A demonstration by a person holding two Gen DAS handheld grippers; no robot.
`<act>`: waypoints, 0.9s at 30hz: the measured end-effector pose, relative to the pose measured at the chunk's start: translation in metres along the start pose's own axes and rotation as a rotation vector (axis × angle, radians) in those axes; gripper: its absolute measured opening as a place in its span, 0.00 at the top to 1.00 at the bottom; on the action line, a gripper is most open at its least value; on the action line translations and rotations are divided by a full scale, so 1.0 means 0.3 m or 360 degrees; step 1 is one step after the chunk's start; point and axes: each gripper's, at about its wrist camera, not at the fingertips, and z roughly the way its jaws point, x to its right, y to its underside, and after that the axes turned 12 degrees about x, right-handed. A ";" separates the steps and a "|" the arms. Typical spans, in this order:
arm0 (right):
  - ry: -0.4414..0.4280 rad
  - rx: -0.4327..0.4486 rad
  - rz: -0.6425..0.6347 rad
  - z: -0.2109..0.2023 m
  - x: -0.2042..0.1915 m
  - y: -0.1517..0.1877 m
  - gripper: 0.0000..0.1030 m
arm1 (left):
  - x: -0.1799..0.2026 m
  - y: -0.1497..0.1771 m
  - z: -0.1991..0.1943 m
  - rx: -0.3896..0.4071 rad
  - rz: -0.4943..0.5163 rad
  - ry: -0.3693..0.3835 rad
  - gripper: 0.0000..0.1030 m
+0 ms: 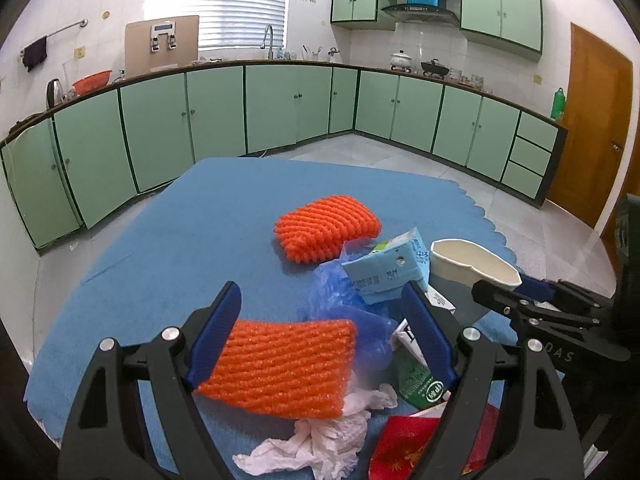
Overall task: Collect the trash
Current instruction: 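Move the right tool back to the table and grasp the white paper cup, then grasp the light blue milk carton with the left tool while the right holds the cup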
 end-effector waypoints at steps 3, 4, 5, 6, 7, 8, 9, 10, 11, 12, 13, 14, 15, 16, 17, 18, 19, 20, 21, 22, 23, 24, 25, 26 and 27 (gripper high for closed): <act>-0.0012 -0.0002 -0.0025 0.002 -0.015 0.002 0.68 | 0.000 -0.007 0.012 -0.0002 -0.0003 0.0008 0.22; -0.0018 -0.0002 -0.0019 0.002 -0.015 0.000 0.71 | 0.003 -0.008 0.014 -0.0001 -0.0003 0.0011 0.22; -0.0020 0.0002 -0.0006 -0.001 -0.010 -0.002 0.73 | 0.004 -0.008 0.018 -0.0002 -0.0002 0.0016 0.22; -0.0011 0.0013 0.0015 -0.009 -0.002 -0.007 0.74 | 0.008 -0.010 0.023 -0.0005 -0.0001 0.0025 0.22; -0.0003 0.0019 0.0024 -0.014 0.001 -0.010 0.75 | 0.013 -0.013 0.028 -0.0007 0.0001 0.0034 0.22; 0.0012 0.0026 0.0030 -0.021 0.007 -0.016 0.75 | 0.017 -0.014 0.030 -0.0007 0.0003 0.0042 0.22; 0.0032 0.0036 0.0035 -0.031 0.016 -0.021 0.75 | 0.023 -0.016 0.033 -0.0007 0.0008 0.0053 0.22; 0.0044 0.0044 0.0043 -0.040 0.026 -0.026 0.75 | 0.031 -0.021 0.040 -0.0008 0.0015 0.0065 0.22; 0.0053 0.0047 0.0048 -0.046 0.034 -0.028 0.75 | 0.039 -0.025 0.047 -0.0010 0.0019 0.0080 0.22; 0.0067 0.0054 0.0051 -0.055 0.042 -0.032 0.75 | 0.045 -0.028 0.053 -0.0011 0.0020 0.0091 0.22; 0.0080 0.0060 0.0048 -0.062 0.050 -0.035 0.75 | 0.055 -0.034 0.060 -0.0008 0.0021 0.0105 0.22; 0.0096 0.0067 0.0040 -0.070 0.055 -0.038 0.75 | 0.057 -0.031 0.064 -0.0005 0.0023 0.0112 0.22; 0.0104 0.0070 0.0034 -0.074 0.059 -0.042 0.75 | 0.066 -0.036 0.071 -0.0002 0.0026 0.0119 0.23; 0.0113 0.0073 0.0029 -0.077 0.063 -0.043 0.75 | 0.072 -0.040 0.078 0.0001 0.0026 0.0124 0.23; 0.0123 0.0074 0.0026 -0.081 0.068 -0.045 0.75 | 0.080 -0.041 0.082 0.0002 0.0027 0.0128 0.23; 0.0126 0.0075 0.0029 -0.081 0.072 -0.046 0.75 | 0.086 -0.044 0.090 0.0002 0.0030 0.0131 0.23; 0.0132 0.0075 0.0037 -0.082 0.077 -0.046 0.75 | 0.096 -0.047 0.103 -0.0003 0.0041 0.0137 0.23; 0.0135 0.0076 0.0042 -0.083 0.081 -0.048 0.75 | 0.102 -0.047 0.114 -0.0011 0.0052 0.0142 0.23; 0.0138 0.0078 0.0046 -0.083 0.085 -0.049 0.75 | 0.111 -0.047 0.125 -0.0020 0.0064 0.0150 0.23; 0.0141 0.0079 0.0050 -0.084 0.086 -0.050 0.75 | 0.121 -0.042 0.131 -0.0025 0.0074 0.0151 0.23; 0.0145 0.0081 0.0057 -0.084 0.091 -0.051 0.75 | 0.129 -0.041 0.139 -0.0029 0.0085 0.0152 0.23; 0.0147 0.0082 0.0062 -0.083 0.095 -0.053 0.75 | 0.138 -0.039 0.146 -0.0034 0.0098 0.0157 0.23; 0.0150 0.0083 0.0069 -0.084 0.104 -0.053 0.75 | 0.152 -0.037 0.156 -0.0044 0.0123 0.0158 0.23; 0.0155 0.0085 0.0080 -0.083 0.110 -0.054 0.75 | 0.158 -0.034 0.164 -0.0051 0.0148 0.0157 0.23; 0.0157 0.0086 0.0089 -0.082 0.115 -0.056 0.75 | 0.169 -0.031 0.174 -0.0060 0.0174 0.0153 0.23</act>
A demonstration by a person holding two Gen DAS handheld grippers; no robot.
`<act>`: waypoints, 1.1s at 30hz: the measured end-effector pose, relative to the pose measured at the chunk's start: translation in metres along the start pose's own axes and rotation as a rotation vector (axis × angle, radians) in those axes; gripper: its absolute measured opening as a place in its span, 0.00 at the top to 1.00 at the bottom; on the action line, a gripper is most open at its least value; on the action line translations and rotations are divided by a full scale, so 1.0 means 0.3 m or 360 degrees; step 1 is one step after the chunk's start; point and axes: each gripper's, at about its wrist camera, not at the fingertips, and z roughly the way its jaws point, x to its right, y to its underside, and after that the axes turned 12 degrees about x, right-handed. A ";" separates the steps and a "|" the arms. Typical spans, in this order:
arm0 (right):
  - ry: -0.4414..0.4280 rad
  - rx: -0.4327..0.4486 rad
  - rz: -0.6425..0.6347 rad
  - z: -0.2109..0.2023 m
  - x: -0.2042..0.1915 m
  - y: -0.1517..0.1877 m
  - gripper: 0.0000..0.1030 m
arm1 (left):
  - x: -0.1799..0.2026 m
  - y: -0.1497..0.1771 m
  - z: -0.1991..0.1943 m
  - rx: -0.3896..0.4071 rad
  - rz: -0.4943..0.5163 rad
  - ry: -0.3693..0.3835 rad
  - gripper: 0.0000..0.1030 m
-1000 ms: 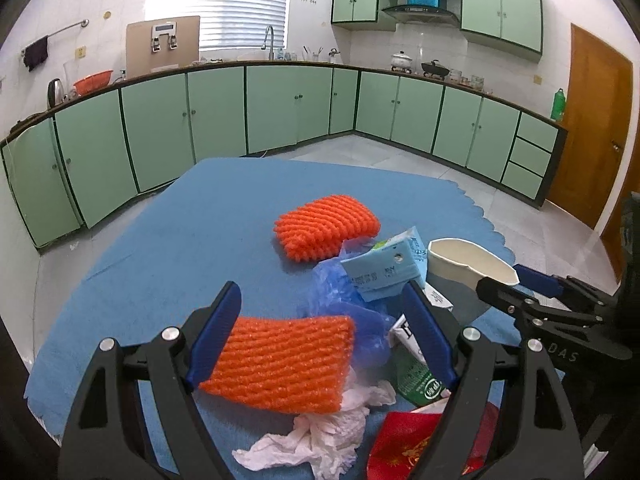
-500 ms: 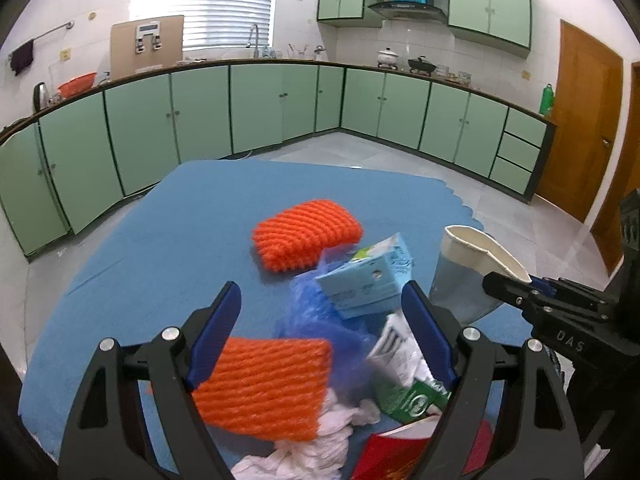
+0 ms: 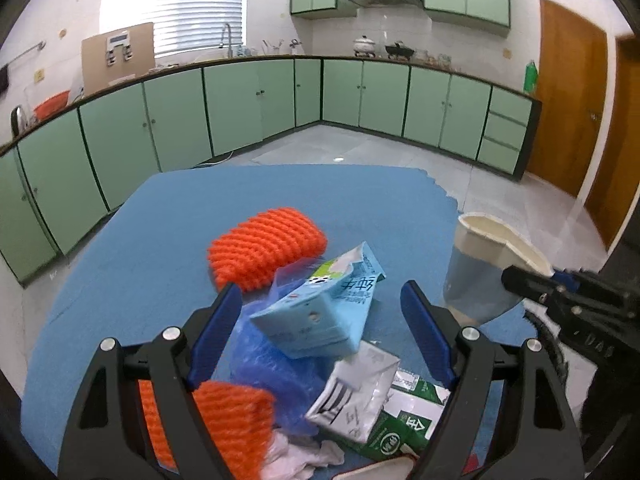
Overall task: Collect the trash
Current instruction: 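Grasp the light blue milk carton with the left tool while the right holds the cup, then carry the carton and cup over the bin and release both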
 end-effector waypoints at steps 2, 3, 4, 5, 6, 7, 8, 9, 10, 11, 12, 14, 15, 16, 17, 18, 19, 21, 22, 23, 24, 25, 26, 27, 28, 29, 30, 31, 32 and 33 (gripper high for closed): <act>0.0007 0.0001 0.0018 0.003 0.014 0.000 0.75 | 0.014 0.006 0.025 -0.0032 0.0042 -0.0014 0.23; 0.0009 0.0000 0.0024 0.005 0.018 0.000 0.75 | 0.018 0.008 0.035 -0.0046 0.0050 -0.0022 0.23; 0.0011 -0.0001 0.0028 0.007 0.019 0.000 0.75 | 0.019 0.012 0.049 -0.0073 0.0055 -0.0037 0.23; 0.0013 -0.0002 0.0032 0.008 0.018 0.004 0.75 | 0.017 0.014 0.059 -0.0089 0.0055 -0.0046 0.23; 0.0014 -0.0004 0.0039 0.010 0.023 0.006 0.75 | 0.017 0.014 0.065 -0.0101 0.0055 -0.0056 0.23; 0.0014 -0.0006 0.0047 0.013 0.025 0.006 0.75 | 0.014 0.015 0.074 -0.0120 0.0055 -0.0070 0.23; 0.0014 -0.0010 0.0054 0.017 0.026 0.006 0.75 | 0.009 0.013 0.079 -0.0130 0.0041 -0.0069 0.23; 0.0013 -0.0013 0.0060 0.019 0.026 0.008 0.75 | 0.003 0.012 0.081 -0.0135 0.0021 -0.0068 0.26; 0.0013 -0.0016 0.0065 0.022 0.026 0.009 0.75 | -0.005 0.009 0.082 -0.0137 -0.0004 -0.0060 0.29; 0.0010 -0.0020 0.0070 0.025 0.027 0.010 0.75 | -0.012 0.004 0.081 -0.0136 -0.0021 -0.0053 0.32; 0.0011 -0.0022 0.0074 0.027 0.029 0.010 0.75 | -0.015 0.000 0.080 -0.0134 -0.0030 -0.0048 0.38; 0.0012 -0.0023 0.0076 0.030 0.028 0.010 0.75 | -0.029 -0.013 0.075 -0.0122 -0.0064 -0.0021 0.46; 0.0011 -0.0023 0.0077 0.031 0.032 0.008 0.75 | -0.034 -0.018 0.072 -0.0116 -0.0076 -0.0013 0.51; 0.0012 -0.0022 0.0076 0.030 0.032 0.008 0.75 | -0.038 -0.024 0.071 -0.0110 -0.0085 -0.0001 0.54; 0.0011 -0.0023 0.0077 0.030 0.032 0.008 0.75 | -0.042 -0.027 0.071 -0.0107 -0.0091 0.0012 0.59; 0.0009 -0.0022 0.0078 0.030 0.032 0.008 0.75 | -0.044 -0.028 0.073 -0.0108 -0.0098 0.0022 0.61; 0.0007 -0.0021 0.0076 0.030 0.032 0.007 0.75 | -0.049 -0.031 0.075 -0.0104 -0.0109 0.0028 0.61; 0.0006 -0.0018 0.0069 0.028 0.037 0.004 0.75 | -0.055 -0.034 0.070 -0.0086 -0.0120 0.0034 0.63; 0.0005 -0.0016 0.0067 0.027 0.037 0.004 0.75 | -0.055 -0.037 0.067 -0.0075 -0.0116 0.0031 0.63; 0.0005 -0.0014 0.0067 0.026 0.036 0.002 0.75 | -0.055 -0.040 0.063 -0.0060 -0.0115 0.0032 0.63; 0.0005 -0.0009 0.0069 0.024 0.036 -0.001 0.75 | -0.056 -0.044 0.055 -0.0041 -0.0119 0.0038 0.63; 0.0005 -0.0004 0.0070 0.021 0.032 -0.005 0.75 | -0.058 -0.049 0.044 -0.0018 -0.0128 0.0044 0.63; 0.0004 0.0005 0.0071 0.016 0.033 -0.008 0.75 | -0.060 -0.053 0.034 0.0003 -0.0135 0.0046 0.63; 0.0005 0.0013 0.0071 0.012 0.032 -0.011 0.75 | -0.063 -0.062 0.021 0.0030 -0.0144 0.0053 0.64; 0.0007 0.0021 0.0073 0.007 0.034 -0.017 0.75 | -0.063 -0.065 0.010 0.0048 -0.0149 0.0055 0.64; 0.0008 0.0031 0.0076 0.001 0.034 -0.021 0.75 | -0.064 -0.074 -0.002 0.0074 -0.0158 0.0062 0.64; 0.0007 0.0044 0.0080 -0.007 0.035 -0.026 0.75 | -0.061 -0.083 -0.009 0.0092 -0.0165 0.0067 0.64; 0.0006 0.0056 0.0084 -0.014 0.034 -0.032 0.75 | -0.061 -0.095 -0.024 0.0118 -0.0173 0.0076 0.64; 0.0004 0.0072 0.0084 -0.024 0.033 -0.041 0.75 | -0.061 -0.105 -0.035 0.0138 -0.0179 0.0084 0.64; 0.0003 0.0084 0.0083 -0.032 0.036 -0.049 0.75 | -0.058 -0.117 -0.046 0.0155 -0.0184 0.0091 0.64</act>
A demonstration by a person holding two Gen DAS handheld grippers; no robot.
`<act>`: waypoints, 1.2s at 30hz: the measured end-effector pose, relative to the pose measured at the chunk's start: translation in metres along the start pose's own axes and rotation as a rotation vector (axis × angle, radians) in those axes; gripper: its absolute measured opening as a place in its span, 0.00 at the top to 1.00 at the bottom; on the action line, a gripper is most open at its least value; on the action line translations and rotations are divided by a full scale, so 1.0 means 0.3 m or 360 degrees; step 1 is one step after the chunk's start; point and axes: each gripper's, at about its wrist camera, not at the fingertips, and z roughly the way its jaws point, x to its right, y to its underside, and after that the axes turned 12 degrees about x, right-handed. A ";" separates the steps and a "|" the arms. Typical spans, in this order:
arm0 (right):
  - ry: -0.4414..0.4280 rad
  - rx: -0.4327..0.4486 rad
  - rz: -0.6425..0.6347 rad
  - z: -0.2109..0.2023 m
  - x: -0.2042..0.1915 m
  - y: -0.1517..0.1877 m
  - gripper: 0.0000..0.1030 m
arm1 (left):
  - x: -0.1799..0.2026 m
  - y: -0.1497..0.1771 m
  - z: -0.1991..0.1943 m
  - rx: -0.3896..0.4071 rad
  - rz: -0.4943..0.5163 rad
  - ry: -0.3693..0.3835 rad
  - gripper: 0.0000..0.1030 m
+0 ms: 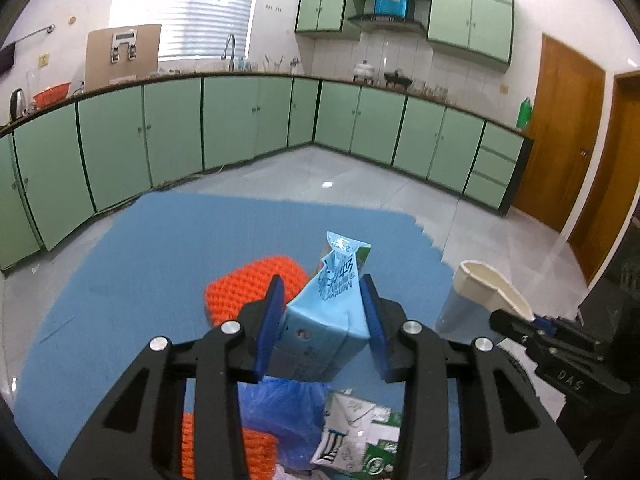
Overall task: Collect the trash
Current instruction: 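Carry the carton and cup over the bin and release both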
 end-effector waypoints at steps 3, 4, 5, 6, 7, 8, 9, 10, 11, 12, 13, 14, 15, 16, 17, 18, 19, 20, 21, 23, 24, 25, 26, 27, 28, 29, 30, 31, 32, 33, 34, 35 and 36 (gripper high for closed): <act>-0.0003 0.0040 -0.0001 -0.027 -0.002 -0.022 0.75 | 0.025 -0.026 -0.030 0.0041 -0.0002 0.0024 0.64; -0.0004 0.0053 -0.0002 -0.038 -0.002 -0.030 0.75 | 0.037 -0.033 -0.042 0.0056 -0.0001 0.0033 0.64; -0.0004 0.0062 -0.0004 -0.045 -0.003 -0.037 0.75 | 0.045 -0.038 -0.051 0.0066 -0.0001 0.0040 0.65; -0.0002 0.0075 -0.0008 -0.057 -0.005 -0.044 0.75 | 0.053 -0.042 -0.059 0.0076 -0.0001 0.0044 0.65; 0.0000 0.0084 -0.0010 -0.065 -0.002 -0.053 0.75 | 0.065 -0.047 -0.068 0.0087 0.0000 0.0050 0.65; 0.0002 0.0093 -0.0012 -0.074 -0.001 -0.057 0.75 | 0.077 -0.049 -0.074 0.0095 -0.0001 0.0056 0.65; 0.0003 0.0104 -0.0016 -0.087 -0.001 -0.063 0.75 | 0.089 -0.051 -0.083 0.0102 -0.0003 0.0067 0.65; 0.0006 0.0112 -0.0019 -0.096 0.001 -0.066 0.75 | 0.097 -0.051 -0.090 0.0105 -0.0004 0.0075 0.65; 0.0009 0.0122 -0.0020 -0.109 0.003 -0.071 0.75 | 0.107 -0.054 -0.094 0.0109 -0.0005 0.0084 0.65; 0.0013 0.0130 -0.0022 -0.120 0.006 -0.073 0.75 | 0.114 -0.052 -0.101 0.0112 -0.0005 0.0093 0.65; 0.0018 0.0137 -0.0022 -0.129 0.013 -0.077 0.75 | 0.127 -0.051 -0.109 0.0113 -0.0004 0.0107 0.65; 0.0020 0.0145 -0.0025 -0.140 0.018 -0.080 0.75 | 0.140 -0.050 -0.113 0.0113 -0.0003 0.0120 0.65; 0.0032 0.0153 -0.0023 -0.155 0.026 -0.081 0.75 | 0.153 -0.048 -0.118 0.0111 -0.0006 0.0137 0.65; 0.0042 0.0157 -0.0022 -0.166 0.033 -0.082 0.75 | 0.161 -0.046 -0.120 0.0109 -0.0007 0.0151 0.65; 0.0053 0.0162 -0.0021 -0.177 0.042 -0.082 0.75 | 0.171 -0.042 -0.124 0.0106 -0.0003 0.0167 0.65; 0.0069 0.0167 -0.0019 -0.193 0.052 -0.081 0.75 | 0.186 -0.039 -0.126 0.0103 0.0001 0.0183 0.65; 0.0082 0.0170 -0.0018 -0.206 0.063 -0.080 0.75 | 0.208 -0.034 -0.128 0.0098 0.0005 0.0203 0.65; 0.0097 0.0172 -0.0018 -0.218 0.073 -0.078 0.75 | 0.226 -0.030 -0.129 0.0091 0.0005 0.0225 0.65; 0.0116 0.0173 -0.0015 -0.233 0.088 -0.078 0.75 | 0.252 -0.024 -0.130 0.0083 0.0004 0.0254 0.65; 0.0151 0.0178 -0.0010 -0.262 0.115 -0.075 0.75 | 0.281 -0.012 -0.134 0.0075 0.0009 0.0293 0.65; 0.0173 0.0181 -0.0007 -0.278 0.130 -0.072 0.75 | 0.301 -0.008 -0.132 0.0069 0.0013 0.0313 0.66; 0.0196 0.0183 -0.0004 -0.294 0.148 -0.069 0.75 | 0.333 0.000 -0.128 0.0057 0.0018 0.0346 0.66; 0.0215 0.0184 0.0000 -0.307 0.160 -0.066 0.75 | 0.348 0.006 -0.127 0.0050 0.0023 0.0362 0.66; 0.0244 0.0186 0.0008 -0.326 0.183 -0.061 0.75 | 0.368 0.012 -0.122 0.0041 0.0028 0.0383 0.66; 0.0269 0.0187 0.0016 -0.344 0.204 -0.056 0.75 | 0.396 0.023 -0.115 0.0028 0.0036 0.0409 0.66; 0.0298 0.0189 0.0023 -0.361 0.227 -0.051 0.75 | 0.422 0.033 -0.108 0.0017 0.0041 0.0429 0.66; 0.0329 0.0189 0.0032 -0.381 0.251 -0.046 0.75 | 0.446 0.042 -0.102 0.0006 0.0045 0.0448 0.66; 0.0348 0.0189 0.0036 -0.394 0.267 -0.042 0.75 | 0.474 0.052 -0.092 -0.0010 0.0050 0.0471 0.66; 0.0377 0.0190 0.0044 -0.414 0.288 -0.037 0.75 | 0.494 0.061 -0.083 -0.0023 0.0051 0.0492 0.66; 0.0406 0.0191 0.0050 -0.435 0.310 -0.031 0.75 | 0.514 0.071 -0.075 -0.0035 0.0051 0.0512 0.66; 0.0428 0.0191 0.0055 -0.452 0.322 -0.025 0.75 | 0.548 0.084 -0.066 -0.0048 0.0056 0.0537 0.66; 0.0455 0.0192 0.0060 -0.469 0.341 -0.020 0.75 | 0.563 0.092 -0.058 -0.0054 0.0060 0.0549 0.66; 0.0473 0.0191 0.0064 -0.479 0.353 -0.017 0.75 | 0.596 0.105 -0.050 -0.0062 0.0069 0.0570 0.66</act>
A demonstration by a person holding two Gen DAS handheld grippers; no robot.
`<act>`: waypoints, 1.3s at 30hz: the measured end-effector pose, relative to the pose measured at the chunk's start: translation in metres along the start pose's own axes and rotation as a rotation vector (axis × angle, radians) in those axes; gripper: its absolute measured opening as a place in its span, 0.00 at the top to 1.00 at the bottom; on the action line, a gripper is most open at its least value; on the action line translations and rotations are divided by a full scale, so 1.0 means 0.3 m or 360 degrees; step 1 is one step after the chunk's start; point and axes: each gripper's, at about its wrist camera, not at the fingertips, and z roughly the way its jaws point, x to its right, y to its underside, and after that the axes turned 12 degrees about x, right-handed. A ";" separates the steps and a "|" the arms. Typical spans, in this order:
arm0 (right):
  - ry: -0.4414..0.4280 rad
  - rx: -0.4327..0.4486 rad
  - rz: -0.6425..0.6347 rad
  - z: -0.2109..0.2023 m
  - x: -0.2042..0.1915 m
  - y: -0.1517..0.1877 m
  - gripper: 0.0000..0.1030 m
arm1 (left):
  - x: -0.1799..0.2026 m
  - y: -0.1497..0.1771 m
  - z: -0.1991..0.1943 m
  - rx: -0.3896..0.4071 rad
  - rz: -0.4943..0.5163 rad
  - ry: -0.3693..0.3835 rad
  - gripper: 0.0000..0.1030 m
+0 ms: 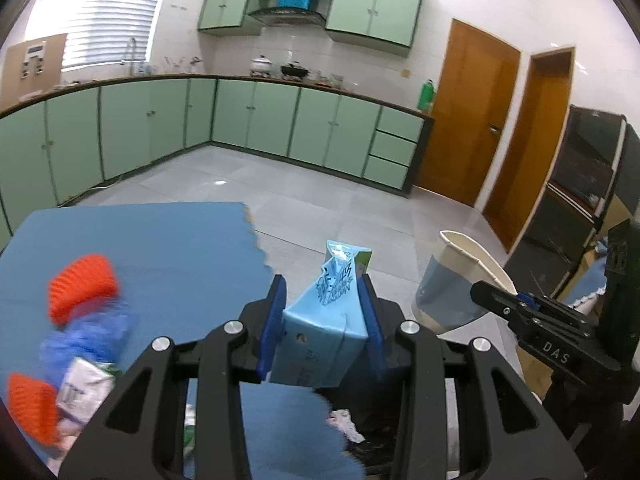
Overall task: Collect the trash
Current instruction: 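Carry the carton and cup over the bin and release both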
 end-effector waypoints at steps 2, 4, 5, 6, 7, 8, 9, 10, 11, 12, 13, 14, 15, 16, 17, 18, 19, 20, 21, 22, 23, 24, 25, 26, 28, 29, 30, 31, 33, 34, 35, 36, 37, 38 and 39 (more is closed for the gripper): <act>0.0043 -0.0003 0.0011 -0.016 0.040 0.006 0.75 | 0.027 0.014 0.033 -0.0015 0.0011 0.0027 0.66; 0.0091 -0.0008 0.0022 -0.031 0.089 0.019 0.75 | 0.070 0.038 0.069 -0.0034 0.0032 0.0052 0.66; 0.0116 -0.0014 0.0022 -0.036 0.111 0.028 0.75 | 0.093 0.052 0.091 -0.0047 0.0042 0.0064 0.66; 0.0133 -0.0019 0.0023 -0.038 0.127 0.033 0.75 | 0.103 0.062 0.106 -0.0058 0.0047 0.0071 0.66; 0.0153 -0.0026 0.0027 -0.040 0.146 0.042 0.75 | 0.127 0.080 0.133 -0.0079 0.0056 0.0079 0.66; 0.0169 -0.0034 0.0035 -0.040 0.165 0.050 0.75 | 0.140 0.098 0.143 -0.0090 0.0061 0.0083 0.66; 0.0189 -0.0044 0.0049 -0.039 0.189 0.062 0.75 | 0.153 0.110 0.162 -0.0104 0.0069 0.0089 0.66; 0.0200 -0.0050 0.0055 -0.038 0.202 0.070 0.75 | 0.173 0.130 0.187 -0.0126 0.0080 0.0095 0.66; 0.0212 -0.0057 0.0061 -0.035 0.214 0.076 0.75 | 0.181 0.139 0.201 -0.0136 0.0084 0.0099 0.66; 0.0224 -0.0065 0.0069 -0.032 0.233 0.087 0.75 | 0.186 0.140 0.224 -0.0149 0.0088 0.0103 0.66; 0.0232 -0.0070 0.0073 -0.029 0.247 0.094 0.75 | 0.198 0.156 0.241 -0.0162 0.0092 0.0106 0.66; 0.0239 -0.0076 0.0076 -0.022 0.261 0.100 0.75 | 0.205 0.167 0.253 -0.0170 0.0093 0.0108 0.66; 0.0246 -0.0085 0.0082 -0.015 0.276 0.109 0.75 | 0.218 0.180 0.263 -0.0176 0.0094 0.0110 0.66; 0.0248 -0.0092 0.0088 -0.006 0.289 0.117 0.75 | 0.232 0.193 0.278 -0.0182 0.0096 0.0112 0.66; 0.0251 -0.0098 0.0092 0.000 0.299 0.125 0.75 | 0.236 0.199 0.289 -0.0187 0.0100 0.0113 0.66; 0.0255 -0.0109 0.0095 0.010 0.312 0.135 0.75 | 0.242 0.206 0.300 -0.0191 0.0105 0.0113 0.66; 0.0259 -0.0118 0.0097 0.022 0.318 0.143 0.75 | 0.247 0.214 0.315 -0.0197 0.0113 0.0111 0.66; 0.0262 -0.0128 0.0098 0.033 0.323 0.151 0.75 | 0.250 0.221 0.329 -0.0208 0.0118 0.0110 0.66; 0.0268 -0.0143 0.0101 0.049 0.336 0.161 0.75 | 0.255 0.229 0.338 -0.0217 0.0116 0.0110 0.66; 0.0269 -0.0152 0.0107 0.060 0.346 0.167 0.75 | 0.255 0.234 0.356 -0.0233 0.0114 0.0111 0.66; 0.0271 -0.0163 0.0115 0.074 0.359 0.178 0.75 | 0.256 0.238 0.373 -0.0244 0.0117 0.0108 0.66; 0.0274 -0.0173 0.0120 0.087 0.367 0.182 0.73 | 0.262 0.237 0.392 -0.0253 0.0123 0.0104 0.66; 0.0272 -0.0179 0.0122 0.095 0.376 0.188 0.73 | 0.264 0.239 0.412 -0.0266 0.0130 0.0102 0.66; 0.0268 -0.0187 0.0123 0.106 0.383 0.196 0.72 | 0.265 0.240 0.429 -0.0277 0.0133 0.0103 0.66; 0.0269 -0.0202 0.0118 0.129 0.393 0.198 0.68 | 0.262 0.249 0.456 -0.0308 0.0128 0.0112 0.66; 0.0273 -0.0216 0.0115 0.140 0.398 0.205 0.66 | 0.267 0.255 0.468 -0.0321 0.0125 0.0115 0.65; 0.0281 -0.0221 0.0116 0.144 0.400 0.206 0.64 | 0.270 0.261 0.473 -0.0334 0.0122 0.0116 0.64; 0.0284 -0.0224 0.0120 0.146 0.406 0.205 0.64 | 0.267 0.264 0.482 -0.0342 0.0110 0.0126 0.62; 0.0293 -0.0231 0.0146 0.149 0.419 0.215 0.56 | 0.267 0.263 0.485 -0.0341 0.0096 0.0125 0.49; 0.0308 -0.0231 0.0155 0.148 0.423 0.216 0.51 | 0.262 0.259 0.483 -0.0337 0.0084 0.0125 0.48; 0.0319 -0.0229 0.0156 0.143 0.423 0.217 0.47 | 0.259 0.256 0.481 -0.0339 0.0077 0.0126 0.48; 0.0333 -0.0226 0.0154 0.135 0.423 0.214 0.44 | 0.253 0.248 0.475 -0.0339 0.0066 0.0126 0.47; 0.0349 -0.0217 0.0153 0.129 0.422 0.212 0.34 | 0.249 0.240 0.467 -0.0332 0.0061 0.0122 0.45; 0.0368 -0.0204 0.0151 0.119 0.419 0.210 0.23 | 0.245 0.233 0.458 -0.0323 0.0060 0.0113 0.42; 0.0396 -0.0181 0.0150 0.105 0.412 0.204 0.19 | 0.243 0.228 0.450 -0.0314 0.0060 0.0104 0.39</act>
